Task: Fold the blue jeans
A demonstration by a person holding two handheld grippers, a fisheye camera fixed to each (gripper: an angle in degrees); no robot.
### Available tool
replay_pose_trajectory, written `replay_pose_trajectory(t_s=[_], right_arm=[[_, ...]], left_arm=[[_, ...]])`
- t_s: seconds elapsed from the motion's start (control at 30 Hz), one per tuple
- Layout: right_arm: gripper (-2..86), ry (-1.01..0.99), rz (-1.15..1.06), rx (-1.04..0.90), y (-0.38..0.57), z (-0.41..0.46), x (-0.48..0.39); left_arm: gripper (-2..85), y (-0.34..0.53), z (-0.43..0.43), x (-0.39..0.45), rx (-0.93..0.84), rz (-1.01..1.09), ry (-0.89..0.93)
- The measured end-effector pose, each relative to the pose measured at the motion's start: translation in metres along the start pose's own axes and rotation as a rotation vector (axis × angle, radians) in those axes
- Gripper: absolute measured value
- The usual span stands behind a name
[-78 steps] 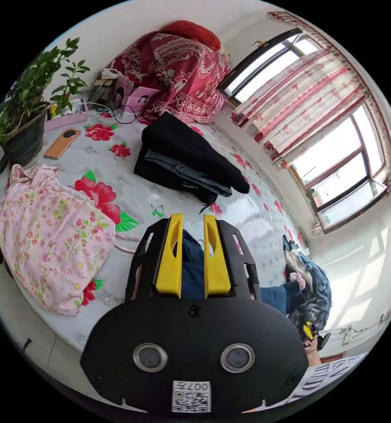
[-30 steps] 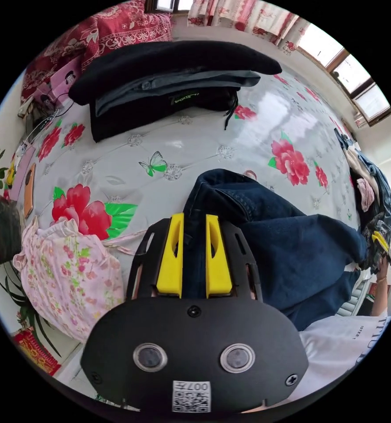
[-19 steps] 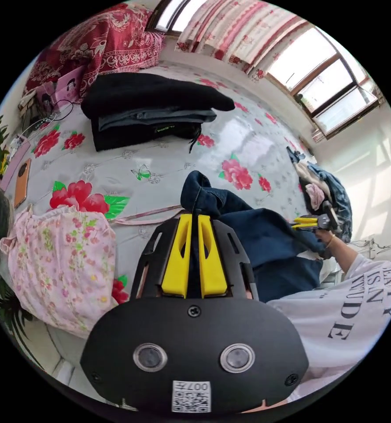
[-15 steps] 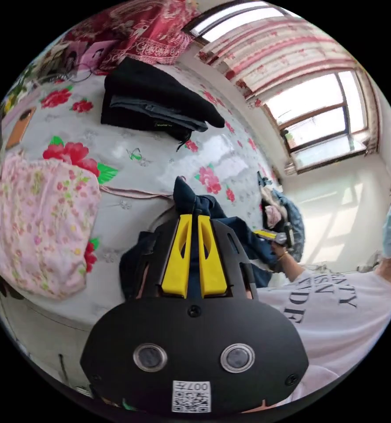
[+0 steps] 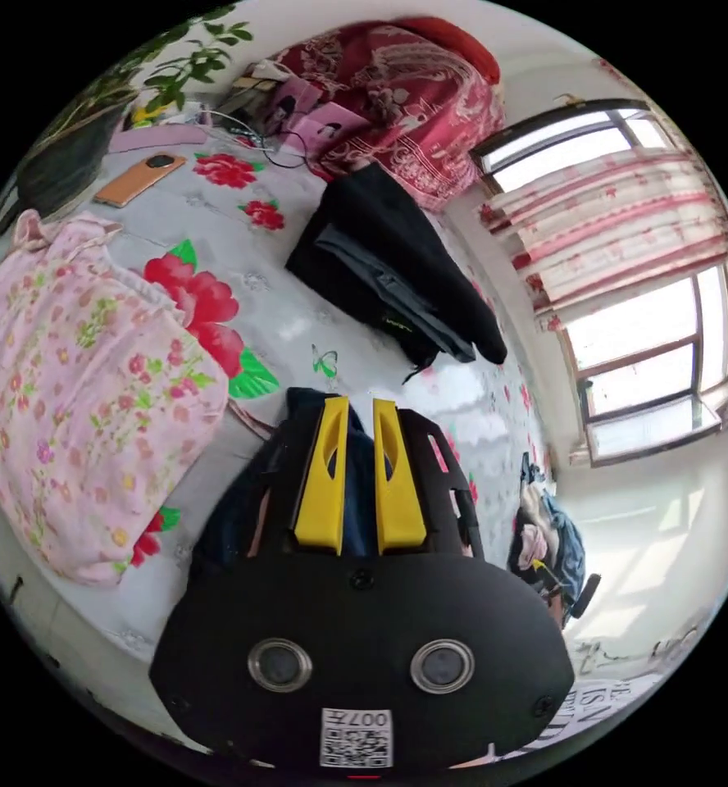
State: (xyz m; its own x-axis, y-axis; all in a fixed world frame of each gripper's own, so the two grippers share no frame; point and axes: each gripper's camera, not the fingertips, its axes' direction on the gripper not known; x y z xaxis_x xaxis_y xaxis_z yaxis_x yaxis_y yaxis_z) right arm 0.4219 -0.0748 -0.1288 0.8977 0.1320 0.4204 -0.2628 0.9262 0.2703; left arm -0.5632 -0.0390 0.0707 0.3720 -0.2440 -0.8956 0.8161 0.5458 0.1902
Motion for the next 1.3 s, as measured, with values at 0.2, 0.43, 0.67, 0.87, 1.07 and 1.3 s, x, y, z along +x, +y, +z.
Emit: replay_pose_trajectory(t_s=[0.2, 0.43, 0.67, 0.87, 1.07, 1.3], right_arm=[[6.6, 0.260, 0.191, -0.151, 0.057, 0.002, 0.089], [7.8, 0.323, 0.371, -0.247, 0.084, 0.012, 0.179], [5.2, 0.281, 0.351, -0.243, 0.063, 0.057, 0.199], [0.6, 0.398, 0.318, -0.252, 0.059, 0.039, 0.205], [1.5, 0.402, 0.599, 0.043, 0.058, -0.020, 0.229], [4.5, 0.353, 0.454, 0.081, 0.107, -0.061, 0.176]], left_arm=[[4.8, 0.041, 0.047, 0.050, -0.075, 0.255, -0.193], [3.3, 0.086, 0.130, 0.071, -0.230, 0.389, -0.394], [0.8, 0.104, 0.190, 0.085, -0.284, 0.383, -0.465], [-0.4, 0.110, 0.222, 0.098, -0.291, 0.361, -0.457], [-0.9, 0.111, 0.258, 0.132, -0.281, 0.357, -0.443], [-1.0, 0.154, 0.192, 0.163, -0.132, 0.351, -0.365]])
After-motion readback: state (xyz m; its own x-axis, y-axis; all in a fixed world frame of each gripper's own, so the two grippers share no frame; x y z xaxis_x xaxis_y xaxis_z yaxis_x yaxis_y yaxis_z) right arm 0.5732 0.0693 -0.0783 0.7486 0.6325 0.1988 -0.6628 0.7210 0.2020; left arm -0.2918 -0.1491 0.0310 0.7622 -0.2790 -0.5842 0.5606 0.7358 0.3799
